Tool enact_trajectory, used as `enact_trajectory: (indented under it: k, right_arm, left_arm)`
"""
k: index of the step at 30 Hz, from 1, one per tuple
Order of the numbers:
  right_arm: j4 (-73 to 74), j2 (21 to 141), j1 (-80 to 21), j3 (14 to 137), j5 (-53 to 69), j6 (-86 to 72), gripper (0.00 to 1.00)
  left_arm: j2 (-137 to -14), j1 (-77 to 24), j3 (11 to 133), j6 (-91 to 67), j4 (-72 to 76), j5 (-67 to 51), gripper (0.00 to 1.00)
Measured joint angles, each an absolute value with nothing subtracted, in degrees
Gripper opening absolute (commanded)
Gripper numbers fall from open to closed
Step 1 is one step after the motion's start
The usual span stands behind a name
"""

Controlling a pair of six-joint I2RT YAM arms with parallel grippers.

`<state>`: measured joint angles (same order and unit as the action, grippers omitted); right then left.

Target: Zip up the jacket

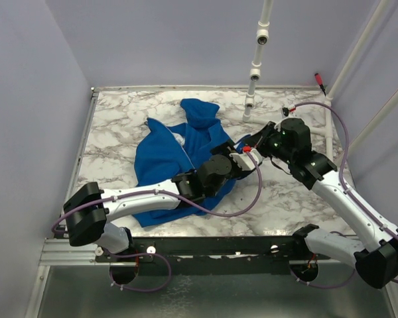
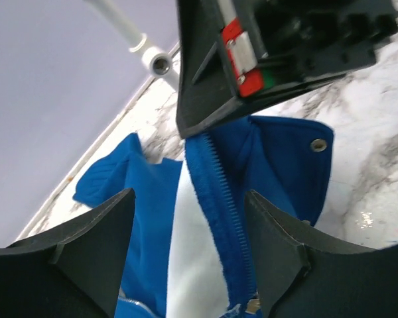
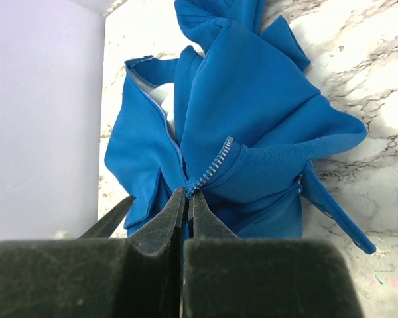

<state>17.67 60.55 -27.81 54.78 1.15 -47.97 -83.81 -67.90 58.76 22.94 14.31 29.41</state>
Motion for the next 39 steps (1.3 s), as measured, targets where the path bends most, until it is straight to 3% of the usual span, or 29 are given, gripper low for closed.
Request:
enact_trajectory:
  k: [13, 23, 31, 39]
  right_arm:
    - [21.78, 64.25, -31.44, 62.17, -1.26, -46.41, 0.01]
    - [23.29, 67.09, -34.89, 64.34, -4.71, -45.76, 0.01]
    - [23.33, 67.11, -35.64, 65.30, -5.80, -45.39, 0.01]
    - [23.14, 67.88, -36.40, 65.58, -7.03, -45.41, 0.01]
  left_arm:
    - [-83.81, -61.63, 63.35, 14.92, 4.62, 27.77, 0.67]
    - [-84.51, -62.52, 63.88, 14.66, 7.35, 29.65, 0.60]
    - [-84.25, -56.21, 61.34, 12.60, 8.88, 31.75, 0.59]
    - [-81.25, -55.92, 61.34, 10.72, 6.39, 30.20, 0.57]
